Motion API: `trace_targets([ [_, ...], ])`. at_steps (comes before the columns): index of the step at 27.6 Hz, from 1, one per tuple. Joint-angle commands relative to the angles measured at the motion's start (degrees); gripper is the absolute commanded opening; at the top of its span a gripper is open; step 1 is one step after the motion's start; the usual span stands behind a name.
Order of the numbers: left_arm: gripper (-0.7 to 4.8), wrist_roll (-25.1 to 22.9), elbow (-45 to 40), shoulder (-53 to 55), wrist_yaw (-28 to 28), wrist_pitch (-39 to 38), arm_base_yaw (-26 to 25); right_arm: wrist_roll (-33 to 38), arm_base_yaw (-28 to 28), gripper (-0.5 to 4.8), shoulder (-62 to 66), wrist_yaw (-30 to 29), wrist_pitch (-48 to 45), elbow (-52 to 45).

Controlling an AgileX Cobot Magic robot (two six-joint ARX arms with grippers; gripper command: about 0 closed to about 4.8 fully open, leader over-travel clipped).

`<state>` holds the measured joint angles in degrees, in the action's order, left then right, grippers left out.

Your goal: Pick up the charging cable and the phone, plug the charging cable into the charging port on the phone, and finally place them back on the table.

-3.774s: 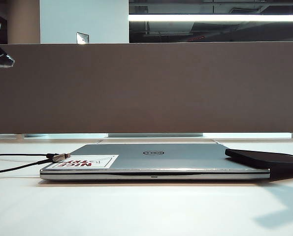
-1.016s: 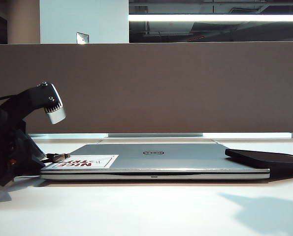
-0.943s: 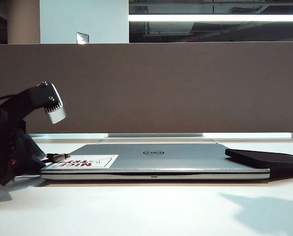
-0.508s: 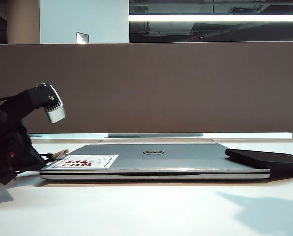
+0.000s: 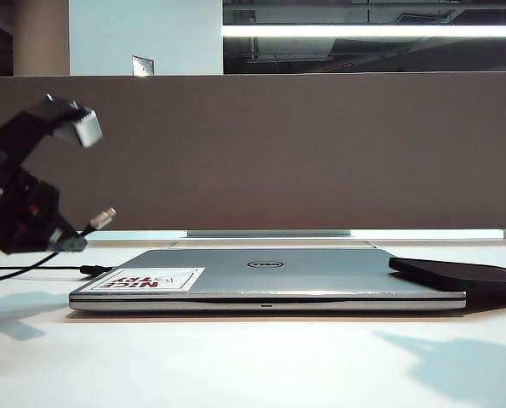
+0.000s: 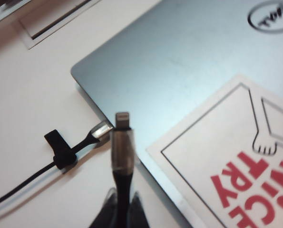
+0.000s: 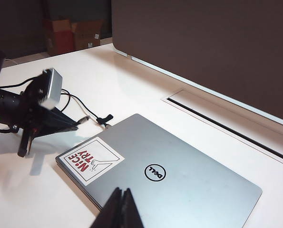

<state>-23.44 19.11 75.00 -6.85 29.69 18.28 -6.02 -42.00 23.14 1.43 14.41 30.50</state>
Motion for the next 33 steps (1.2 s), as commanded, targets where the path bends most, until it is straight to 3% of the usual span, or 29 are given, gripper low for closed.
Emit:
trace_targets([
  [1,-0.06,8.0,0.1,-2.4,0.0,-0.9,0.1,0.5,0.0,-0.04,-0.2,0.2,-1.4,0.5],
  [6,-0.06,14.4,0.1,-6.2,0.0,-1.6,1.1,0.8,0.0,-0.04,-0.1,0.6,-1.4,0.5],
  [9,-0.06,17.6,0.1,-8.9,0.0,-2.7,5.0,4.0,0.0,-0.04,-0.1,4.4,-1.4,0.5],
  [11,-0.06,21.7,0.1,-10.7,0.0,-4.0,10.6,4.6,0.0,-0.04,-0.1,5.6,-1.4,0.5],
  [13,-0.06,24.4,0.1,-11.2,0.0,-4.5,13.0,5.3,0.0,-0.04,-0.1,5.6,-1.4,0.5],
  [14,-0.06,28.9,0.1,-11.5,0.0,-5.1,15.1,7.7,0.0,-0.04,-0.1,5.6,-1.4,0.5],
  [16,-0.06,34.2,0.1,-11.6,0.0,-6.1,16.7,10.0,0.1,-0.04,-0.1,6.6,-1.3,0.5],
  [19,-0.06,38.4,0.1,-11.6,0.0,-7.8,18.6,13.0,0.7,-0.04,-0.1,7.8,-0.9,0.5],
  [27,-0.06,40.2,0.1,-11.6,0.0,-11.7,20.2,22.7,8.0,-0.04,-0.1,7.1,1.8,0.5],
  [31,-0.06,40.1,0.1,-11.7,0.0,-12.5,20.2,25.7,14.1,-0.04,-0.1,2.0,5.4,0.4],
  [33,-0.06,39.7,0.1,-11.6,0.0,-12.7,20.3,26.2,20.5,-0.04,0.0,-3.7,7.0,0.3],
])
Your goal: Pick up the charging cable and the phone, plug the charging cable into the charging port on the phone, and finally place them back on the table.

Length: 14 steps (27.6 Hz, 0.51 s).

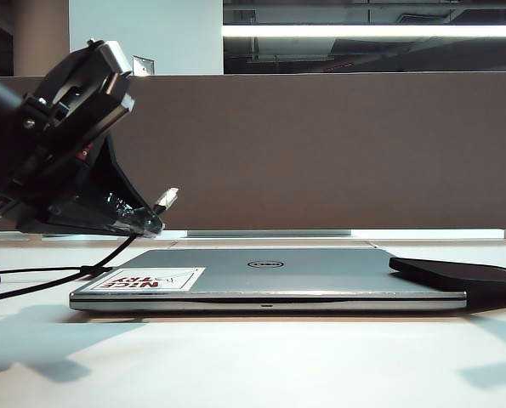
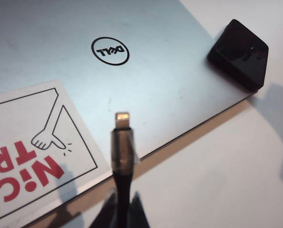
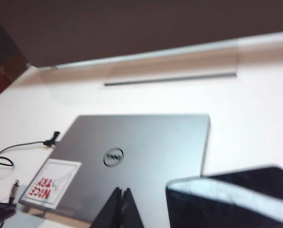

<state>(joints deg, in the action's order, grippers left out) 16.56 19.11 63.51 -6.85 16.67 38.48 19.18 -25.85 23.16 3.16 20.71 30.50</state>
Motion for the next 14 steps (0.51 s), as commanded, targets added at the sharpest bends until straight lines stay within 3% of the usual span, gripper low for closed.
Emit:
trace_targets([
  [1,-0.06,-0.3,0.1,-0.2,0.0,0.1,0.1,1.1,6.8,-0.04,0.0,-7.0,1.0,0.2],
  [5,-0.06,-2.6,0.1,-0.2,0.0,-0.8,0.1,6.6,16.3,-0.04,1.0,-14.6,1.0,-2.1],
  [9,-0.06,-3.1,0.1,-0.2,0.0,-1.4,0.1,13.4,21.8,-0.04,2.4,-21.9,-2.3,-5.9],
  [14,-0.06,-3.0,0.1,-0.2,0.0,-1.5,0.1,20.7,25.6,-0.04,4.6,-26.3,-8.1,-10.1],
])
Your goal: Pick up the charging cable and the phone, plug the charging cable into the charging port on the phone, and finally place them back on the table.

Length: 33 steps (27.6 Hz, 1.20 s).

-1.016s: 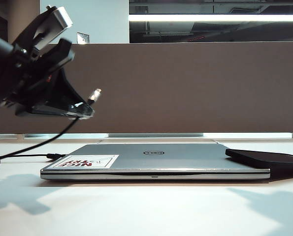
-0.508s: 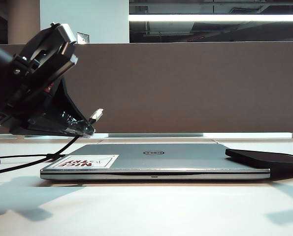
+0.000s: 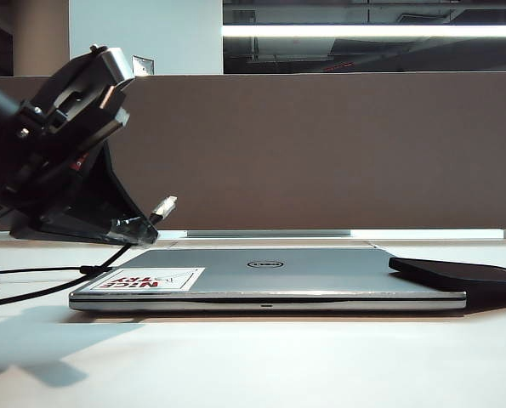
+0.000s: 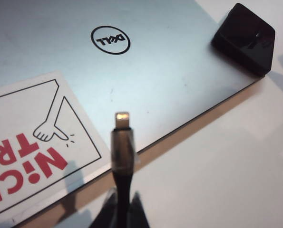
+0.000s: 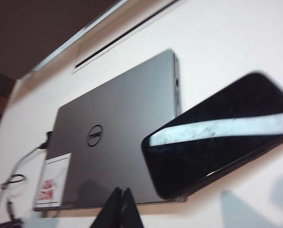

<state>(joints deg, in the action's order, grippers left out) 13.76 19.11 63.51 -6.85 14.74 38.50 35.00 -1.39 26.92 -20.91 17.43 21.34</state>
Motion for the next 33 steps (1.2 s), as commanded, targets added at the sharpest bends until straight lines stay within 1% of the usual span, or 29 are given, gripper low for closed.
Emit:
trace_targets([
  [1,-0.06,-0.2,0.1,-0.2,0.0,0.4,0.0,6.2,1.7,-0.04,1.3,-2.4,-5.6,-1.4],
  [2,-0.06,-0.2,0.1,-0.2,0.0,0.4,0.0,7.4,2.1,-0.04,2.0,-2.6,-6.1,-1.8],
  [7,-0.06,-0.2,0.1,-0.2,0.0,1.1,0.0,7.6,2.5,-0.04,6.4,-2.1,-6.1,-2.1],
  [10,-0.06,-0.3,0.1,-0.2,0.0,1.6,0.0,10.1,2.4,-0.04,10.3,-2.2,-5.9,-2.1],
  [11,-0.06,-0.3,0.1,-0.2,0.0,1.7,0.0,11.0,2.4,-0.03,13.5,-2.2,-6.0,-2.0],
  [12,-0.06,-0.3,0.1,-0.2,0.0,1.7,0.0,11.2,2.4,0.1,14.9,-2.2,-6.3,-2.0],
  [13,-0.06,-0.3,0.1,-0.2,0.0,1.7,0.0,11.6,2.4,1.21,17.7,-2.4,-7.4,-1.9],
  [14,-0.06,-0.3,0.1,-0.2,0.0,1.7,0.0,11.6,2.4,2.49,19.4,-3.4,-8.5,-1.9],
  [15,-0.06,-0.3,0.1,-0.2,0.0,1.7,0.0,12.1,2.4,4.16,22.0,-5.2,-10.4,-1.9],
  [16,-0.06,-0.3,0.1,-0.2,0.0,1.7,0.0,13.9,2.4,4.37,24.5,-6.7,-12.3,-1.9],
  [19,-0.06,-0.3,0.1,-0.2,0.0,1.7,0.0,16.2,2.4,4.36,28.4,-7.6,-15.8,-1.9],
  [25,-0.06,-0.3,0.1,-0.2,0.0,1.7,0.1,16.5,2.5,4.36,33.0,-7.7,-20.8,-1.9],
  [33,-0.06,-0.3,0.1,-0.2,0.0,1.7,0.1,16.5,2.5,4.3,35.1,-6.0,-21.3,-1.9],
])
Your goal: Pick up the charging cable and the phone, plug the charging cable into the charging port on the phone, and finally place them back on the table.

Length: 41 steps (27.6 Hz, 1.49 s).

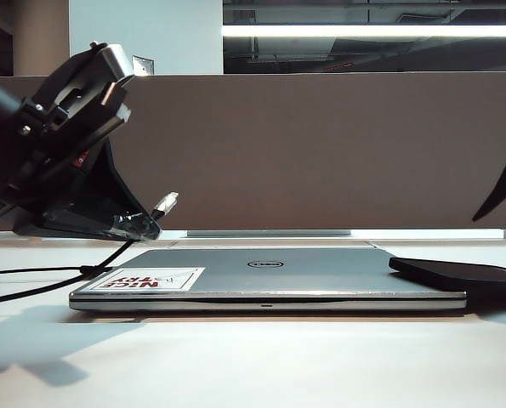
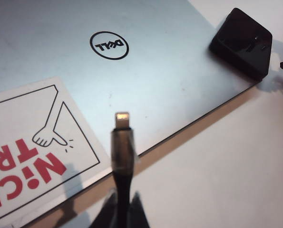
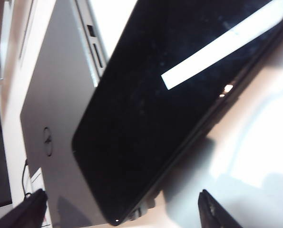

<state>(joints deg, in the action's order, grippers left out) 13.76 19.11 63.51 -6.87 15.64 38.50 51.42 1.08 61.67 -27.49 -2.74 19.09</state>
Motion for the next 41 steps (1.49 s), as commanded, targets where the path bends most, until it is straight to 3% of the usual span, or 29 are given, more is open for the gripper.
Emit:
trace_targets([
  [1,-0.06,-0.3,0.1,-0.2,0.0,0.8,0.1,0.0,0.0,4.3,0.5,0.7,-1.3,0.4],
  [7,-0.06,-0.3,0.1,-0.2,0.0,0.8,0.1,1.5,1.9,4.27,2.9,0.0,-4.9,0.4],
  [12,-0.06,-0.3,0.1,-0.2,0.0,0.9,0.1,4.0,5.7,4.28,4.0,-4.3,-8.3,0.4],
  [41,-0.06,-0.3,0.1,-0.2,0.0,1.2,0.1,5.7,5.3,4.31,11.0,-3.2,-10.7,0.4],
])
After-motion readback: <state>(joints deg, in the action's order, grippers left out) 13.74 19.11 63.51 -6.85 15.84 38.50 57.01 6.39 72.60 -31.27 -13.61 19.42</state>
